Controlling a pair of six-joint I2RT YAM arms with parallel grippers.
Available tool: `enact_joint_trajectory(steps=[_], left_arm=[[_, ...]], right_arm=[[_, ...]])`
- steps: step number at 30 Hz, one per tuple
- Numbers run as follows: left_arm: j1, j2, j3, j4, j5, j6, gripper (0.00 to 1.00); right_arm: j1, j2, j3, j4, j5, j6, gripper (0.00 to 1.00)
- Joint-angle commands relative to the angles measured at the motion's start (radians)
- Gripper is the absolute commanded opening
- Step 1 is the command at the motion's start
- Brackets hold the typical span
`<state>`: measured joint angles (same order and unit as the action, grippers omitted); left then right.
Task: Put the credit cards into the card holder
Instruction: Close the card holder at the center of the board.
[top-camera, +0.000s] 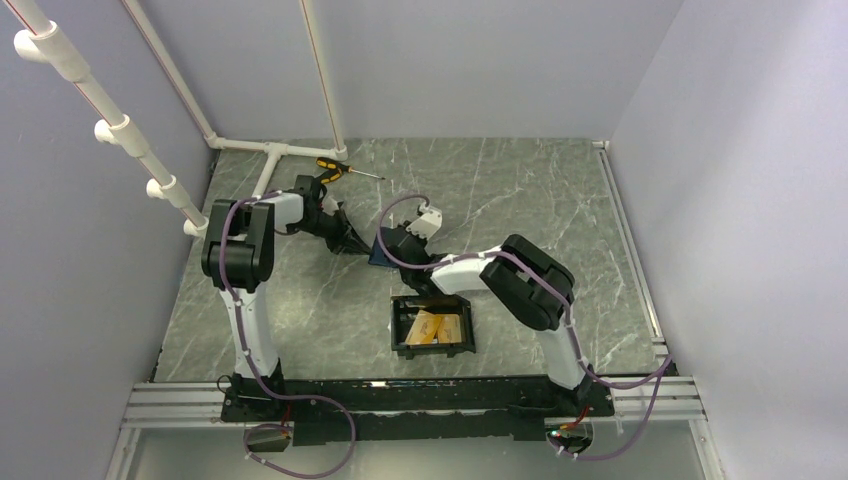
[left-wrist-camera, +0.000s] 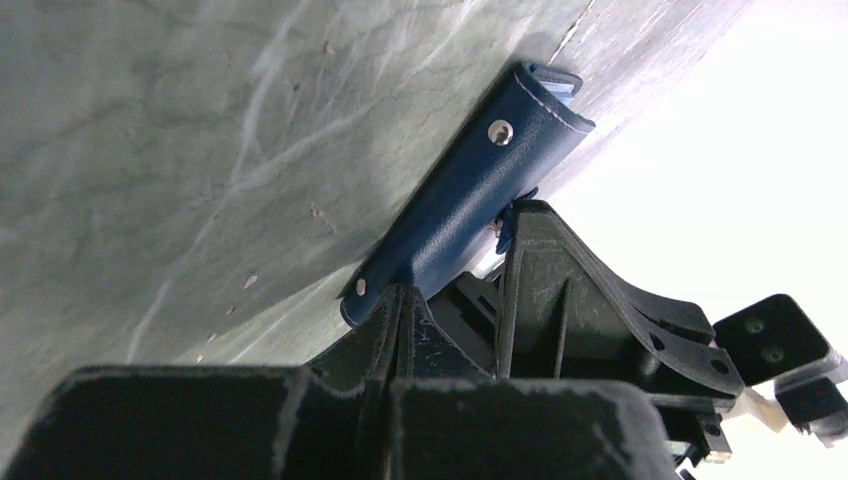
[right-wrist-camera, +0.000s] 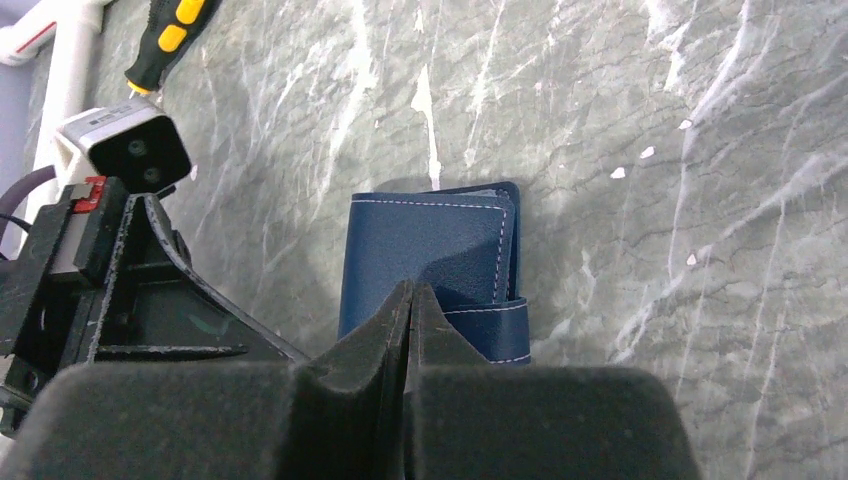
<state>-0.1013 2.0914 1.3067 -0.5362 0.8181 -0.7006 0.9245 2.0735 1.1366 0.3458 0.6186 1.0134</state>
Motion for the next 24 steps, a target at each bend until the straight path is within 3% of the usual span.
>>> enact_joint_trajectory(steps=[1, 10, 18, 22, 24], left_arm=[[-0.034, -0.031, -0.033, 0.04, -0.027, -0.04, 0.0], [-0.05, -0.02, -0.027, 0.067, -0.079, -0.084, 0.0], [-0.055, -0.021, -0.016, 0.052, -0.098, -0.089, 0.0], [-0.055, -0.019, 0.013, 0.006, -0.095, -0.047, 0.0], [-0.055, -0.023, 0.031, -0.025, -0.095, -0.018, 0.0]], right_arm=[[0.066, 0.104, -0.1, -0.244, -0.061, -0.115, 0.0], [0.136, 0.146, -0.117, -0.26, -0.02, -0.135, 0.0], [0.211, 0.279, -0.101, -0.264, -0.004, -0.11, 0.0], [0.19, 0.238, -0.11, -0.258, -0.063, -0.124, 0.0], [0.163, 0.165, -0.077, -0.335, -0.056, -0.131, 0.0]])
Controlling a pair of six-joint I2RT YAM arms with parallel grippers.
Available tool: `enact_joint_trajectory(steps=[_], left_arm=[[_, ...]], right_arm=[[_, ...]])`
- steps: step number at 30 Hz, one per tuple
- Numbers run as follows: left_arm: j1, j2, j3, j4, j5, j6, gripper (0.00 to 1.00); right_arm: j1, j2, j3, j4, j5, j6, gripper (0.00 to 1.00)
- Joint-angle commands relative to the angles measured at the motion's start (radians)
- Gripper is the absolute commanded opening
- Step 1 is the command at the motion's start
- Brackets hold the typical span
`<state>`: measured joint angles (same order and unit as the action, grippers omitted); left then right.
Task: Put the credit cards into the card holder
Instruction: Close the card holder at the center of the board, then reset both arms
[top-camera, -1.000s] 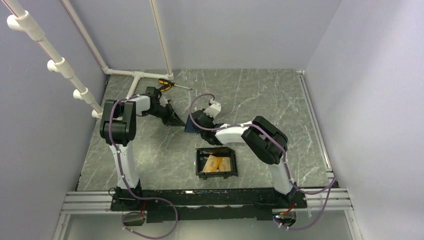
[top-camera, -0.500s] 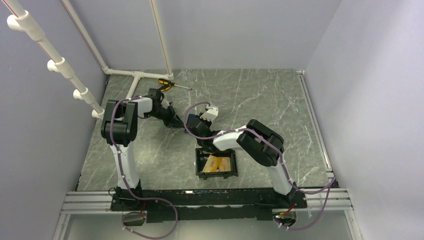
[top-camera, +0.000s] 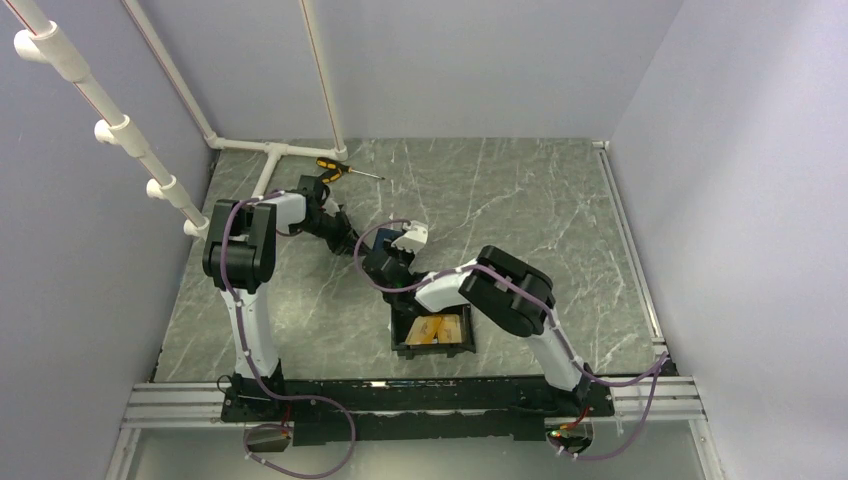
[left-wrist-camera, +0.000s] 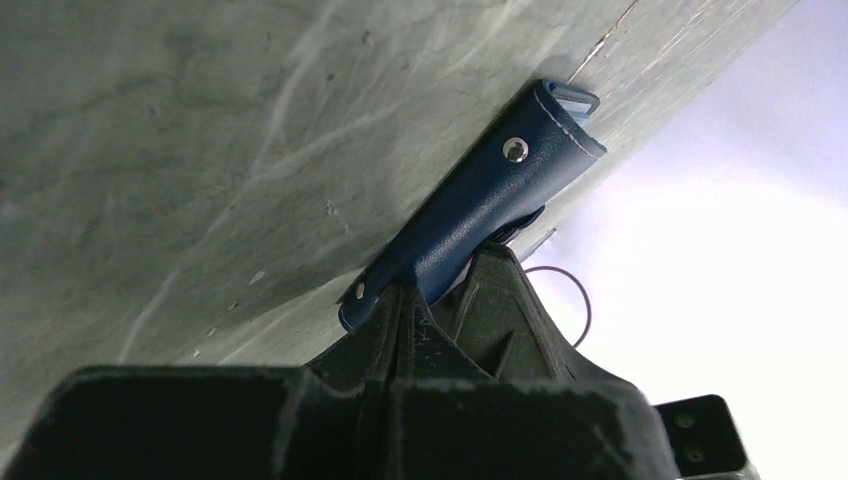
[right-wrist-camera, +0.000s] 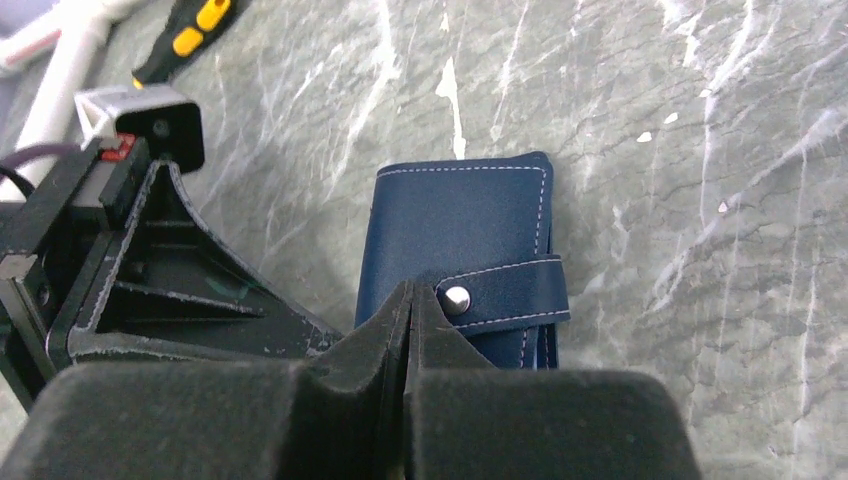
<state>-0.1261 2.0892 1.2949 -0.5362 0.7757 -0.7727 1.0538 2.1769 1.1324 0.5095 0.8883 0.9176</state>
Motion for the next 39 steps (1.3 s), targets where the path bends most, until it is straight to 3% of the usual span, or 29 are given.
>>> enact_joint_trajectory(steps=[1, 3, 6, 11, 15, 21, 27, 29, 33, 36, 39], left_arm=[[-0.03, -0.022, 0.053, -0.045, -0.06, 0.072, 0.0], [-0.03, -0.034, 0.073, -0.079, -0.069, 0.107, 0.0], [-0.03, -0.056, 0.105, -0.138, -0.072, 0.156, 0.0], [-0.03, -0.113, 0.123, -0.203, -0.072, 0.228, 0.09], [-0.032, -0.179, 0.089, -0.227, -0.04, 0.268, 0.24], [-0.046, -0.317, 0.04, -0.302, -0.004, 0.368, 0.54], [-0.092, -0.456, 0.067, -0.328, 0.028, 0.367, 0.68], [-0.145, -0.48, 0.109, -0.334, -0.037, 0.354, 0.73], [-0.173, -0.616, 0.135, -0.138, -0.107, 0.182, 0.82], [-0.175, -0.666, 0.265, -0.099, -0.173, 0.168, 0.98], [-0.187, -0.706, 0.4, -0.118, -0.292, 0.205, 1.0]], right_arm=[[0.006, 0.009, -0.072, -0.504, -0.353, -0.054, 0.0], [-0.056, -0.094, -0.062, -0.55, -0.426, -0.094, 0.0], [-0.159, -0.177, 0.097, -0.711, -0.593, -0.182, 0.06], [-0.239, -0.172, 0.413, -0.975, -0.852, -0.309, 0.32], [-0.263, -0.156, 0.587, -1.204, -0.883, -0.334, 0.52], [-0.342, -0.326, 0.502, -1.253, -1.025, -0.308, 0.73], [-0.427, -0.504, 0.543, -1.419, -1.007, -0.395, 0.82], [-0.442, -0.572, 0.606, -1.486, -0.961, -0.433, 0.9], [-0.467, -0.659, 0.819, -1.649, -0.812, -0.481, 0.99], [-0.477, -0.688, 0.967, -1.752, -0.691, -0.492, 1.0], [-0.476, -0.75, 1.024, -1.756, -0.585, -0.513, 1.0]])
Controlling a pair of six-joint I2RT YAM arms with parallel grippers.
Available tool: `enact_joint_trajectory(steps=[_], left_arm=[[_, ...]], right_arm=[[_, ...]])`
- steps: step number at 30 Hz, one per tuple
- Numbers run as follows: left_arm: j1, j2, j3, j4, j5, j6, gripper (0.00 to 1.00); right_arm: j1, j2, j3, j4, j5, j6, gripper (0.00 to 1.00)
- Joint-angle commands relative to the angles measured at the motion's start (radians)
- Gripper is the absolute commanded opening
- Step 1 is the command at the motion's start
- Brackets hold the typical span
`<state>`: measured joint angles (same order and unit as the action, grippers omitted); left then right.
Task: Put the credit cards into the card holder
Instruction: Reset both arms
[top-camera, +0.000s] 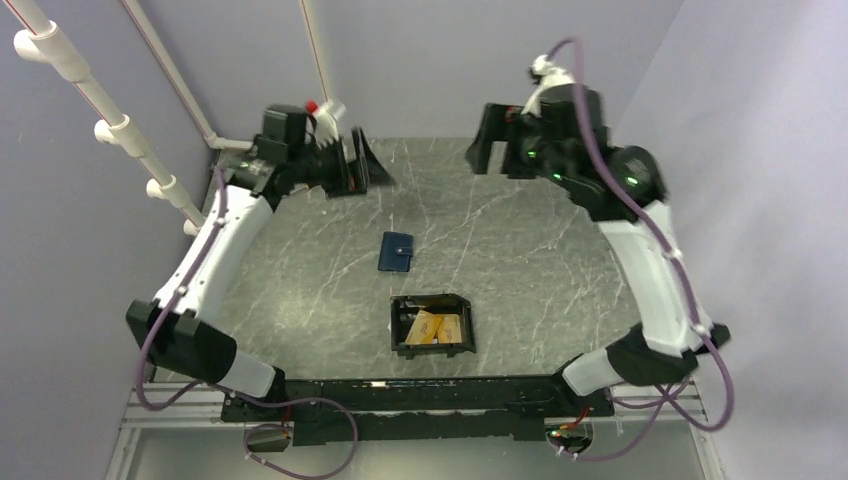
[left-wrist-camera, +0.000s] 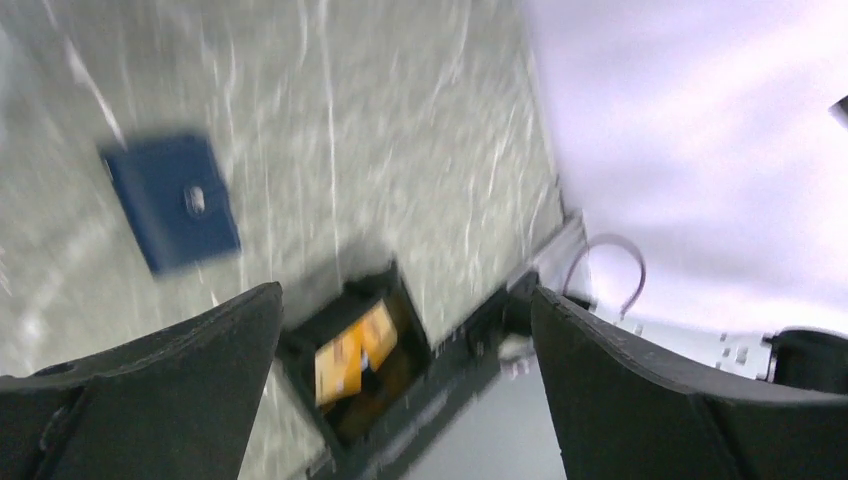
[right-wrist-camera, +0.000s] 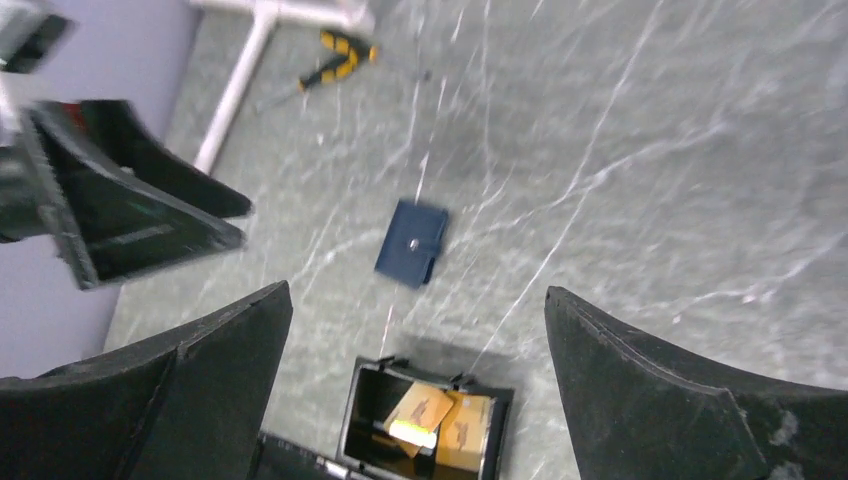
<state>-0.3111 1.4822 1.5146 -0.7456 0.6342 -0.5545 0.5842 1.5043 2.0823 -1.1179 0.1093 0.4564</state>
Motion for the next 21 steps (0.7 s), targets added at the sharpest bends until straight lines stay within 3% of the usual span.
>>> enact_joint_trajectory(steps=[1, 10, 21], left_arm=[[-0.002, -0.117, 0.199, 0.099, -0.183, -0.01, 1.0], [-0.002, -0.291, 0.27, 0.294, -0.492, 0.022, 0.99], [-0.002, -0.277, 0.351, 0.268, -0.578, 0.14, 1.0]], right_arm=[[-0.006, -0.112, 0.069, -0.106, 0.226, -0.06, 1.0], [-0.006, -0.348, 0.059, 0.12, 0.476, -0.112, 1.0], [-0.007, -0.386, 0.082, 0.061, 0.522, -0.063, 1.0]])
